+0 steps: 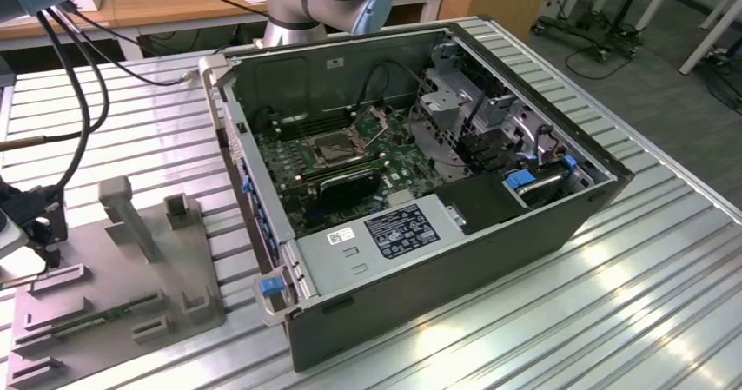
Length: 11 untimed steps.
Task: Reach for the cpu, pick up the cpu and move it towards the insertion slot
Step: 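Pick up the cpu and move it towards the insertion slot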
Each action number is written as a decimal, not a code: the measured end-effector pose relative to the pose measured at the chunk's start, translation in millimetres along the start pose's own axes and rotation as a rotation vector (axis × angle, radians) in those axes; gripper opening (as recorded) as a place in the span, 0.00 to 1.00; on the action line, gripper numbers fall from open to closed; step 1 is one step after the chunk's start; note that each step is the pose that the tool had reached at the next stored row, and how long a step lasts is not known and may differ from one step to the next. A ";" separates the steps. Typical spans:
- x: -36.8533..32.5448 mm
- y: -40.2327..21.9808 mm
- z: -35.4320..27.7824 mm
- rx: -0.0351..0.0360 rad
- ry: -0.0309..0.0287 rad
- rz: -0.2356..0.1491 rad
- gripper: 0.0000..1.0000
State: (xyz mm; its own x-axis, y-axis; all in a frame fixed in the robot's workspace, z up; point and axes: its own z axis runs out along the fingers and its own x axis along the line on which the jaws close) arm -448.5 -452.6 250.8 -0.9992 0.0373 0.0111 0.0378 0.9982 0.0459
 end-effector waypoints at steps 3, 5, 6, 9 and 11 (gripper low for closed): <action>0.0 0.0 -0.5 0.0000 0.0000 0.000 0.55; 0.0 0.0 -0.9 0.0001 0.0001 0.000 0.55; 0.0 0.0 -1.1 0.0000 0.0001 0.000 0.55; 0.0 0.1 -1.6 0.0001 0.0001 0.000 0.55; 0.0 0.1 -2.0 0.0000 0.0001 0.000 0.55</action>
State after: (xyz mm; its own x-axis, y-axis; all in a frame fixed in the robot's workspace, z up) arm -448.5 -452.6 252.8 -0.9992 0.0372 0.0112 0.0377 0.9982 0.0459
